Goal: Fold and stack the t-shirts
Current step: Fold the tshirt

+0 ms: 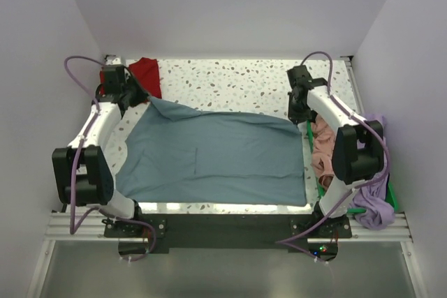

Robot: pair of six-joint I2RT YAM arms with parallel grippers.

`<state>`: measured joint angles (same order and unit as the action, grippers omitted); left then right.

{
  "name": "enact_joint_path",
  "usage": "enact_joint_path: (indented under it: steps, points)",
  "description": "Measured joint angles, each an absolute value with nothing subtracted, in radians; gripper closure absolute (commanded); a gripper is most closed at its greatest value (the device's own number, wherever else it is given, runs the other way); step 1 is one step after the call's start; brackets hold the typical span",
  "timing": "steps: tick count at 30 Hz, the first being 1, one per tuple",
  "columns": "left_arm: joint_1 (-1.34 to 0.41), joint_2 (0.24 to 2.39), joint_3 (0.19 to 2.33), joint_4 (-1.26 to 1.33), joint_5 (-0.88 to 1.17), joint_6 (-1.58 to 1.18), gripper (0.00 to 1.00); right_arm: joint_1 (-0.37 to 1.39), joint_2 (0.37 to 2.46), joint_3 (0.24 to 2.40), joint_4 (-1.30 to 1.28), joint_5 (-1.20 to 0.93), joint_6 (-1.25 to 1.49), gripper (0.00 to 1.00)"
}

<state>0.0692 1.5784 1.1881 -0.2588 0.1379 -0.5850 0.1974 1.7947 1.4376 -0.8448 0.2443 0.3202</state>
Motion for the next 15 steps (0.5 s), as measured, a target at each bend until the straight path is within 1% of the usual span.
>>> enact_joint_path:
  steps: [6, 15]
  points:
    - [0.086, 1.384, 1.044, -0.304, 0.133, -0.591, 1.00, 0.238, 1.709, 1.303, -0.837, 0.250, 0.327, 1.00]
    - [0.098, 1.103, 0.926, -0.392, 0.103, -0.591, 1.00, 0.276, 1.560, 1.162, -0.836, 0.281, 0.359, 1.00]
